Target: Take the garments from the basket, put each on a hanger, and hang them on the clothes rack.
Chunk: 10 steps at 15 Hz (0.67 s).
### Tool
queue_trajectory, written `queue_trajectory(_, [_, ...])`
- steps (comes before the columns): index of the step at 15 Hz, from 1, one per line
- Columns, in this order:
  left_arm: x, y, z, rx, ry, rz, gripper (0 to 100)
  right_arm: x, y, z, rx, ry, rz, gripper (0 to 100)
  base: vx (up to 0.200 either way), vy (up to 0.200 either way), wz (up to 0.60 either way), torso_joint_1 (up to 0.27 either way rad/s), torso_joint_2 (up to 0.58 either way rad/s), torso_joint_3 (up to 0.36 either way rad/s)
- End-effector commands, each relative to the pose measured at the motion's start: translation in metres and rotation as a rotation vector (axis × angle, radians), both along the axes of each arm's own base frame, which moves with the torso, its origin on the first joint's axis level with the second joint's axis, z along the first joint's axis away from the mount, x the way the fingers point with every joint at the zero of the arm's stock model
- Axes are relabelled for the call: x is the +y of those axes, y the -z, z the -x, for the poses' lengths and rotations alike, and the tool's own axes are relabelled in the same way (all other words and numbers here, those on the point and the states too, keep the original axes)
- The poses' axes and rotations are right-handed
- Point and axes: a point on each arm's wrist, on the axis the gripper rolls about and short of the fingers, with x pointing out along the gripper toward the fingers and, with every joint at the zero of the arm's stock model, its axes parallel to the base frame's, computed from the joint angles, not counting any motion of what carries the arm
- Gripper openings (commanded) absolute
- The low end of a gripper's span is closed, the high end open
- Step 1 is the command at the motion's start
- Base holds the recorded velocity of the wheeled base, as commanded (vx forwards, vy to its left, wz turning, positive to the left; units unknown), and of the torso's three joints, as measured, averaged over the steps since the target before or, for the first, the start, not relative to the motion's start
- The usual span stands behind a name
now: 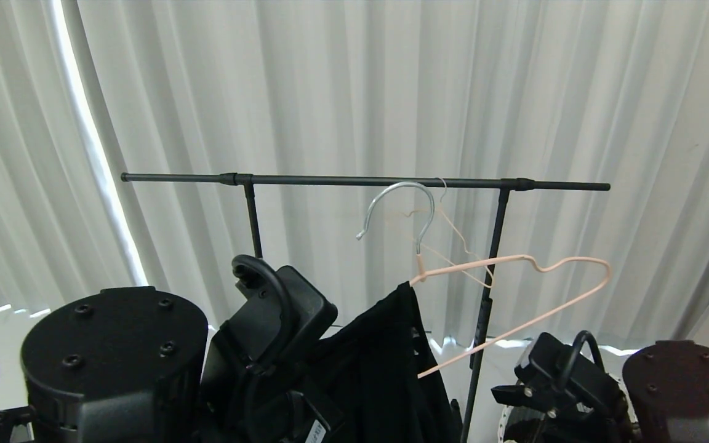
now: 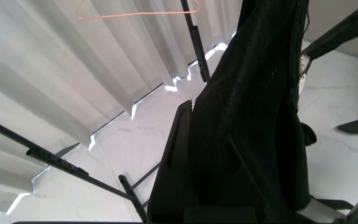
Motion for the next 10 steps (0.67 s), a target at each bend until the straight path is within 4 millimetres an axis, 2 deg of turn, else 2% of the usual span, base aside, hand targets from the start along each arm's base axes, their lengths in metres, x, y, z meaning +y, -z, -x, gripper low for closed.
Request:
queue_trajectory(1, [-0.001,-0.003,-0.001,-0.007,-0.001,0.008,0,0.008,0.013,-0.004,0.031,0.0,0.05,100,0.0,0.0,0.0,0.0,0.0,0.0])
queue_trajectory(10, [-0.003,-0.006,-0.001,-0.014,0.004,0.018,0,0.01,0.018,-0.015,0.026,0.046,0.055,100,0.0,0.0,0.0,0.0,0.0,0.0])
